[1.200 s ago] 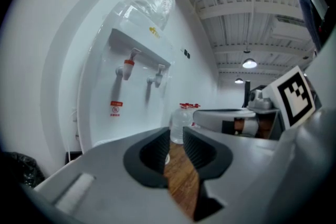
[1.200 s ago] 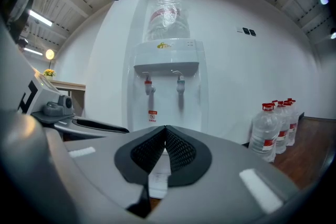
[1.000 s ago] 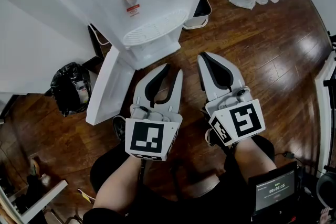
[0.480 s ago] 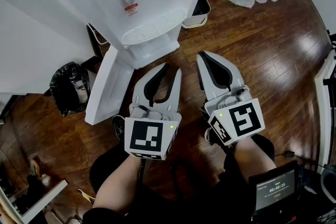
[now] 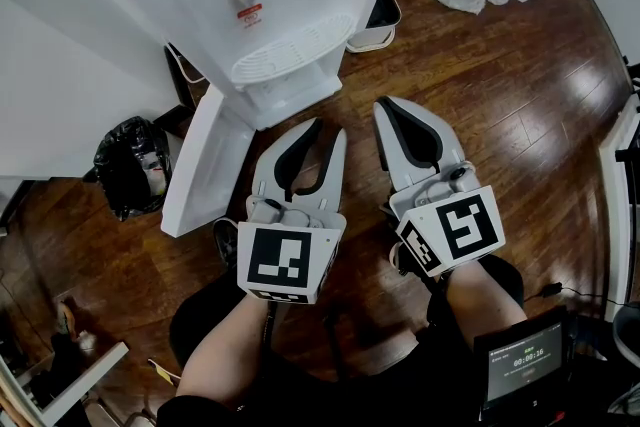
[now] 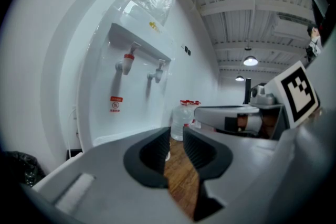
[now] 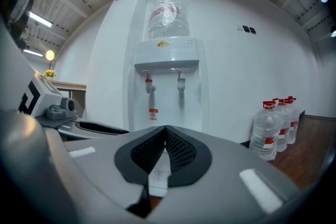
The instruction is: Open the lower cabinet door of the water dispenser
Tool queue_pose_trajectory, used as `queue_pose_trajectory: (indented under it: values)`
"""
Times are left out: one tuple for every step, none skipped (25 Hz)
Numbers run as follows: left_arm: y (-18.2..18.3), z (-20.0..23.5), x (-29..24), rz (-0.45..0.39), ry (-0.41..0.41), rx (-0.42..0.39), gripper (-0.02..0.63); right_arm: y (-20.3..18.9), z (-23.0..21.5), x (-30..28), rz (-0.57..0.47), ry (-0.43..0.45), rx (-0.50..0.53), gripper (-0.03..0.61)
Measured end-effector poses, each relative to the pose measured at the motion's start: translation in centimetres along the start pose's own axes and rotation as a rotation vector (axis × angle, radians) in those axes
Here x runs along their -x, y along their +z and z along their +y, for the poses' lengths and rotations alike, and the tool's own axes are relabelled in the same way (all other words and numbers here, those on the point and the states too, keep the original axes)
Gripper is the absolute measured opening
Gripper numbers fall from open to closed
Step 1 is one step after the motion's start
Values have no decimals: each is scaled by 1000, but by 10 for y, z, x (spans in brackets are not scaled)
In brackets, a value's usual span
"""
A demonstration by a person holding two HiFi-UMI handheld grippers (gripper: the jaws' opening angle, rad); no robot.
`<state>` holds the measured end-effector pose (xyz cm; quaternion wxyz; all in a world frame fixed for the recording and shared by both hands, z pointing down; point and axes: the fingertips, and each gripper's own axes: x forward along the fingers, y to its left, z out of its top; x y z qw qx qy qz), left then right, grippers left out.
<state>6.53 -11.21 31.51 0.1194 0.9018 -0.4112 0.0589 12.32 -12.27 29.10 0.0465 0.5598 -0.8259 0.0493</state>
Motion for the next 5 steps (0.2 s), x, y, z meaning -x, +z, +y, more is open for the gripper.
queue_pose_trajectory:
  values:
    - [0, 0, 0, 1, -1, -1, 104, 0, 0, 0, 1, 1, -1, 5]
    - [0, 0, 0, 2, -1, -3, 106, 0, 0, 0, 2, 1, -1, 5]
    - [-1, -1, 0, 2, -2, -4, 105, 0, 0, 0, 2, 1, 0, 5]
    - [-1, -1, 0, 2, -3, -6, 106, -1, 0, 0, 2, 2, 0, 5]
    - [-1, -1, 0, 2, -3, -7, 105, -1, 0, 0, 1, 2, 0, 5]
